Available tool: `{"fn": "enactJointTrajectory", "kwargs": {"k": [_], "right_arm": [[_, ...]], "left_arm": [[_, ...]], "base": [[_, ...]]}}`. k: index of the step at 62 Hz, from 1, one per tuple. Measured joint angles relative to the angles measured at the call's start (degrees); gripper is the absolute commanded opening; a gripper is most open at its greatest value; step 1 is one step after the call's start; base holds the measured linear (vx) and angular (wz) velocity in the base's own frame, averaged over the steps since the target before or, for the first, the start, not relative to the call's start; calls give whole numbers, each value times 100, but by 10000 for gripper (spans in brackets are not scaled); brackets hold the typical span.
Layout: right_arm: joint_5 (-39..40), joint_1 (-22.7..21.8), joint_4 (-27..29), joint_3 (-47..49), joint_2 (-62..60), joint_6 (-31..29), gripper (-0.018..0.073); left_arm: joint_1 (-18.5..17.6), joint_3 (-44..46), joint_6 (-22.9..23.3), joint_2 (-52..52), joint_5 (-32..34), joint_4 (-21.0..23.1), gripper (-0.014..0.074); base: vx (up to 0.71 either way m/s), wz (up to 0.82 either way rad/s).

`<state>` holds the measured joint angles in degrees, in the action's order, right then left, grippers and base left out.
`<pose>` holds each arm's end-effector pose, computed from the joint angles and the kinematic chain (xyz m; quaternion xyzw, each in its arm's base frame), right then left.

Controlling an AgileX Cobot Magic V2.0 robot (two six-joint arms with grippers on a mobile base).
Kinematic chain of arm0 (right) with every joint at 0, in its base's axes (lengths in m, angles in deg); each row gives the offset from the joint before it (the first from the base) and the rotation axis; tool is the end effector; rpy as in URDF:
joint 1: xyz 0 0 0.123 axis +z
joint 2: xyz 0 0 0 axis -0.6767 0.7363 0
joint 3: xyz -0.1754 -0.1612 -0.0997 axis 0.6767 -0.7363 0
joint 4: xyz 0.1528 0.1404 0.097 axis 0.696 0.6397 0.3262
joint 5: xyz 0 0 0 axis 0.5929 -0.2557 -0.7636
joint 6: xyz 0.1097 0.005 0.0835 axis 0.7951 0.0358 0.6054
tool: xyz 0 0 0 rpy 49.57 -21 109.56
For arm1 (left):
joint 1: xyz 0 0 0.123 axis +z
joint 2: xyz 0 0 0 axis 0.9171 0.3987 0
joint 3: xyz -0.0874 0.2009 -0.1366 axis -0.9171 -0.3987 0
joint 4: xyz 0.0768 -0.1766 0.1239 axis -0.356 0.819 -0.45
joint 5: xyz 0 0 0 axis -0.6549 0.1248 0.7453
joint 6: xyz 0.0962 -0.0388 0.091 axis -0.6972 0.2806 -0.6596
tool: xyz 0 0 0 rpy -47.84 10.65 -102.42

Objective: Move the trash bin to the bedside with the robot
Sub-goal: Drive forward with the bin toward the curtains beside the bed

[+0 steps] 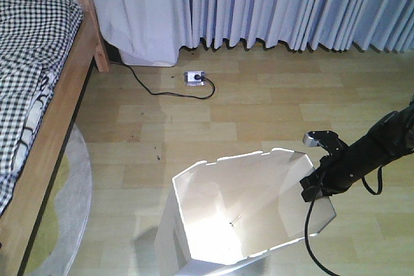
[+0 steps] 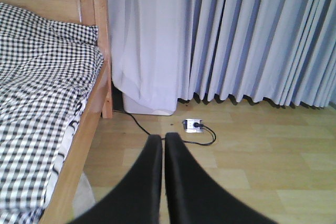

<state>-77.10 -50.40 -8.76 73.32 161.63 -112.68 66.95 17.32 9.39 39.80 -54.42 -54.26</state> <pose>0.2860 0.0212 -0.0349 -0.1811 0.9556 0.2320 0.0102 0.1050 -0.0007 0.1729 -0.0318 0.7706 -0.0282 0.6359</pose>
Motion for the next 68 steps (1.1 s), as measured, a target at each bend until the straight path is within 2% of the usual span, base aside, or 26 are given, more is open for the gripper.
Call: {"fn": "enactJointTrajectory", "kwargs": {"k": [68], "right_arm": [[0, 0, 0, 0, 0, 0, -5]], "left_arm": [[0, 0, 0, 0, 0, 0, -6]], "base": [[23, 3]]}}
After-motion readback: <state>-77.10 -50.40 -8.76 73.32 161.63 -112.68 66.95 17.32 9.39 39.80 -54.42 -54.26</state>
